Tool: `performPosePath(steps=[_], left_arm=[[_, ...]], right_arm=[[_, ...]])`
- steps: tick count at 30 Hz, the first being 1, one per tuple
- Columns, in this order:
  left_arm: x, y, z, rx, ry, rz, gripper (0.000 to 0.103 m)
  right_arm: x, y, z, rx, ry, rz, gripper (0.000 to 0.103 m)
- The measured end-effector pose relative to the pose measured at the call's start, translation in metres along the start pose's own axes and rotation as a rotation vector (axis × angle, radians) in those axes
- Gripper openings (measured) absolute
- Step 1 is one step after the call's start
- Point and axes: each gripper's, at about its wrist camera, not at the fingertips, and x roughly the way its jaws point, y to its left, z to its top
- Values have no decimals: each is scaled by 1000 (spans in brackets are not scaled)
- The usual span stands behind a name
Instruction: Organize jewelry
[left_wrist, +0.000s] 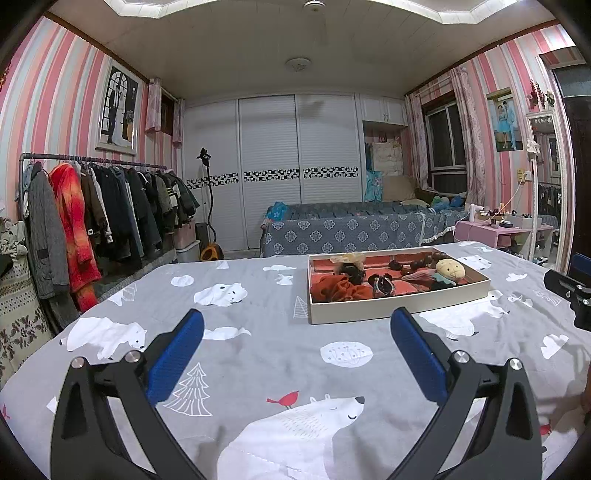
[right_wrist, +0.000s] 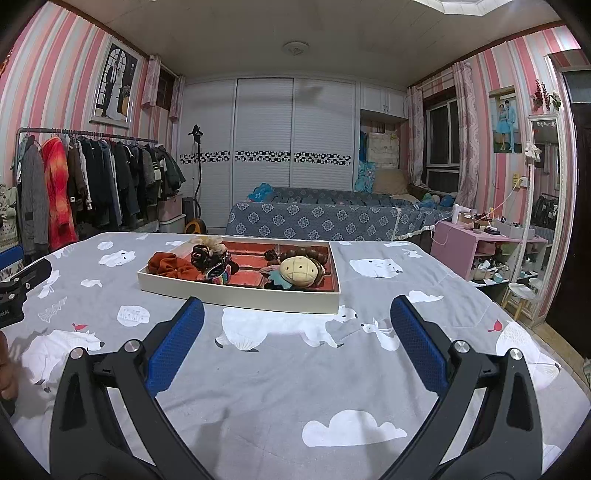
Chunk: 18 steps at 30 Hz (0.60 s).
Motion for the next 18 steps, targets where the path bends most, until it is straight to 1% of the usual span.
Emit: performPosePath(steps=[18], left_arm=[[0, 0, 0, 2, 2, 5, 99]], right_arm=[[1, 0, -1, 0, 5, 2, 98]])
